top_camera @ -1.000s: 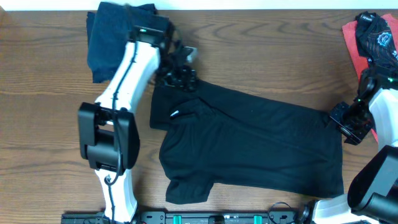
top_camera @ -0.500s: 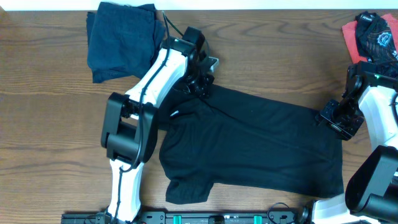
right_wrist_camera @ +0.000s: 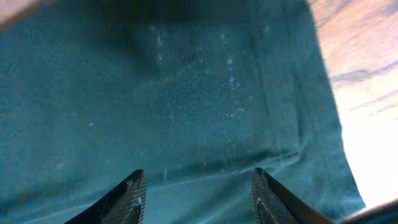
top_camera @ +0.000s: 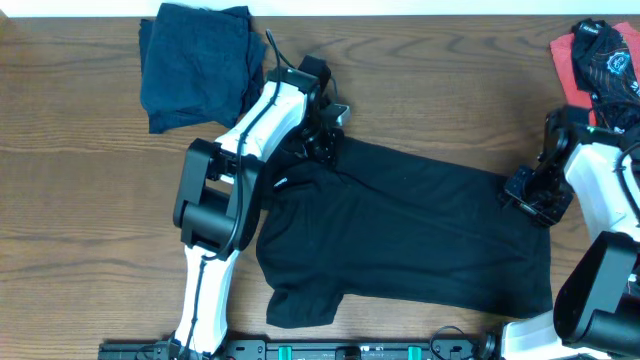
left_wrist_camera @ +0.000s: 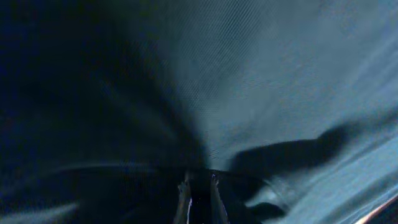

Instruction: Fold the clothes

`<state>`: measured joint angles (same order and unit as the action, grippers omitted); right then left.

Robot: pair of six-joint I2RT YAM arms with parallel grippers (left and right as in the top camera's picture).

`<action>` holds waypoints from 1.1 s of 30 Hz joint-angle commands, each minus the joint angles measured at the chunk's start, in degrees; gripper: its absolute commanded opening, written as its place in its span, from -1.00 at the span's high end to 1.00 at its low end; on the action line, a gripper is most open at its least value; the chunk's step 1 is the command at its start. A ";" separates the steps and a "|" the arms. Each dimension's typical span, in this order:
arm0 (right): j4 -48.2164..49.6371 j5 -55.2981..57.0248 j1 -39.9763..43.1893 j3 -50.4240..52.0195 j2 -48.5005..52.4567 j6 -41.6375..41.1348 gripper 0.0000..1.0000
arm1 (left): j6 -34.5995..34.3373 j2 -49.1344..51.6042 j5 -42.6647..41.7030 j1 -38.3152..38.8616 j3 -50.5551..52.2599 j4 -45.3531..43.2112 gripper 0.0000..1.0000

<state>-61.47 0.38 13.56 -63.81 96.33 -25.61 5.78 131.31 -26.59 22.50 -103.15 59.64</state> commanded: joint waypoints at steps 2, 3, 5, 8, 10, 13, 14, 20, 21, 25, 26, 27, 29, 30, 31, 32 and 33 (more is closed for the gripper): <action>2.99 -0.87 -0.87 4.72 -0.22 -0.63 -0.06 | -0.81 1.79 2.45 -0.35 0.63 3.69 0.70; 3.82 -0.85 -0.87 5.68 -0.22 -0.70 -0.06 | -1.33 1.79 4.28 -0.37 0.61 5.14 0.70; 5.57 -0.87 -0.87 7.41 -0.22 -0.70 -0.06 | -2.71 1.77 8.90 -0.52 0.61 8.63 0.80; 8.07 -0.96 -0.87 9.16 -0.22 -0.72 -0.06 | -3.61 1.77 14.25 -0.98 0.61 14.12 0.87; 9.09 -1.14 -0.87 9.66 -0.22 -0.90 -0.06 | -4.98 1.77 16.74 -1.57 0.61 17.20 0.88; 10.14 -1.11 -0.87 10.01 -0.22 -1.22 -0.06 | -5.88 1.77 17.46 -2.45 0.61 20.74 0.88; 10.36 -1.11 -0.87 10.01 -0.22 -1.57 -0.07 | -5.88 1.77 17.46 -2.71 0.61 21.73 0.88; 11.41 -1.07 -0.76 10.01 -0.22 -1.81 -0.08 | -8.41 1.57 23.45 -3.32 0.61 24.98 0.88; 11.39 -1.07 -0.74 10.01 -0.22 -1.81 -0.08 | -9.49 1.51 25.05 -3.32 0.61 25.07 0.88; 11.47 -1.07 -0.72 9.94 -0.22 -1.77 -0.06 | -10.84 -0.33 27.74 -3.30 0.59 24.50 0.88; 11.63 -1.09 -0.72 9.90 -0.22 -1.75 -0.04 | -10.88 -1.42 27.71 -3.30 0.59 23.69 0.88; 11.65 -1.07 -0.72 9.81 -0.22 -1.73 -0.03 | -10.88 -2.54 27.74 -3.30 0.55 22.80 0.88; 11.65 -1.07 -0.72 9.55 -0.22 -1.73 -0.01 | -10.84 -5.64 27.74 -3.28 0.52 20.33 0.88; 11.67 -1.07 -0.72 9.40 -0.22 -1.73 -0.01 | -10.84 -7.76 27.74 -3.15 0.52 18.64 0.88; 11.78 -1.07 -0.72 9.33 -0.22 -1.73 -0.02 | -10.84 -9.68 27.69 -3.02 0.52 17.20 0.88; 12.00 -1.07 -0.74 9.33 -0.22 -1.73 -0.03 | -10.78 -11.58 27.69 -2.80 0.52 15.82 0.88; 12.11 -1.07 -0.74 9.33 -0.22 -1.75 -0.04 | -10.27 -13.73 27.69 -2.51 0.52 14.34 0.88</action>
<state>-49.67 -0.51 13.17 -54.19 96.33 -26.59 -4.27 125.58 -0.43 19.38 -102.35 75.33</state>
